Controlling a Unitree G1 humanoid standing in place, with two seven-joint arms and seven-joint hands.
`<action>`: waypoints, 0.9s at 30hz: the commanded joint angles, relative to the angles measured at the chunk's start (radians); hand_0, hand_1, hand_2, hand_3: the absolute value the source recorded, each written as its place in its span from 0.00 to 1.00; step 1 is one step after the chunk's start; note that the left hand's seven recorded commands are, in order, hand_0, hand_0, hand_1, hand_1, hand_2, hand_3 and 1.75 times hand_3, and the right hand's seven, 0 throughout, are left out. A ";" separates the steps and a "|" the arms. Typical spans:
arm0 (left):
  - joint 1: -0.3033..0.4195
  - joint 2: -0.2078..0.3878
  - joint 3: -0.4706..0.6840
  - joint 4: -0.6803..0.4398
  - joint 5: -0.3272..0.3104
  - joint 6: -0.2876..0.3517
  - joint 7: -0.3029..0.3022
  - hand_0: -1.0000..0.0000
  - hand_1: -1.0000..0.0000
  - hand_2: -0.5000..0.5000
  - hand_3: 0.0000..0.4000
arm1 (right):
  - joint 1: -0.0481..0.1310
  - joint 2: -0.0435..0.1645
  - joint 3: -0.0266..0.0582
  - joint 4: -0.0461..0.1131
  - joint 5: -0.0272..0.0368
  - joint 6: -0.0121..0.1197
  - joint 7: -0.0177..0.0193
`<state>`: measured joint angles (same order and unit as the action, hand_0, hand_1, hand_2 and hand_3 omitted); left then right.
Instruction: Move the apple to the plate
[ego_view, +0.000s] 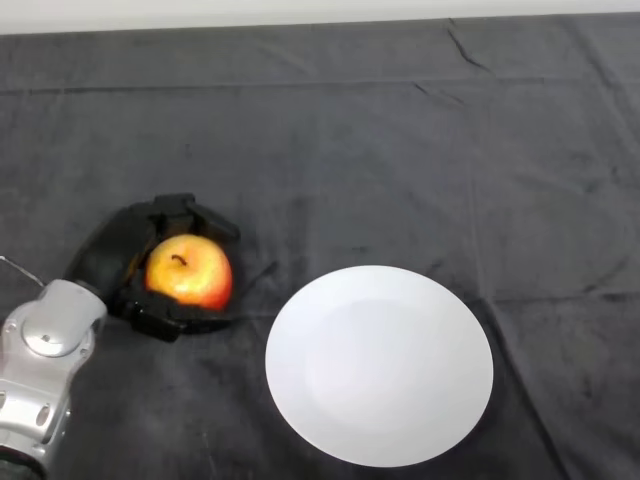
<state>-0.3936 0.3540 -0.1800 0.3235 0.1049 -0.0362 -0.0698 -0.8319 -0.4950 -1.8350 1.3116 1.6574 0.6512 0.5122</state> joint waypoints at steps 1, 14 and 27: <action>-0.020 -0.011 -0.031 -0.053 0.016 -0.017 0.019 0.00 0.00 0.50 1.00 | 0.020 -0.022 -0.0130 -0.007 0.0001 0.008 0.0018; -0.072 -0.073 -0.215 0.005 0.009 -0.072 0.068 0.00 0.00 0.50 1.00 | 0.020 -0.022 -0.0123 -0.008 0.0003 0.008 0.0020; -0.153 -0.095 -0.393 0.147 -0.045 -0.144 0.047 0.00 0.00 0.50 1.00 | 0.020 -0.022 -0.0124 -0.007 0.0007 0.008 0.0022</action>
<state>-0.4993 0.2468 -0.5586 0.4370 0.0679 -0.1677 -0.0134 -0.8319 -0.4950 -1.8342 1.3116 1.6574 0.6512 0.5122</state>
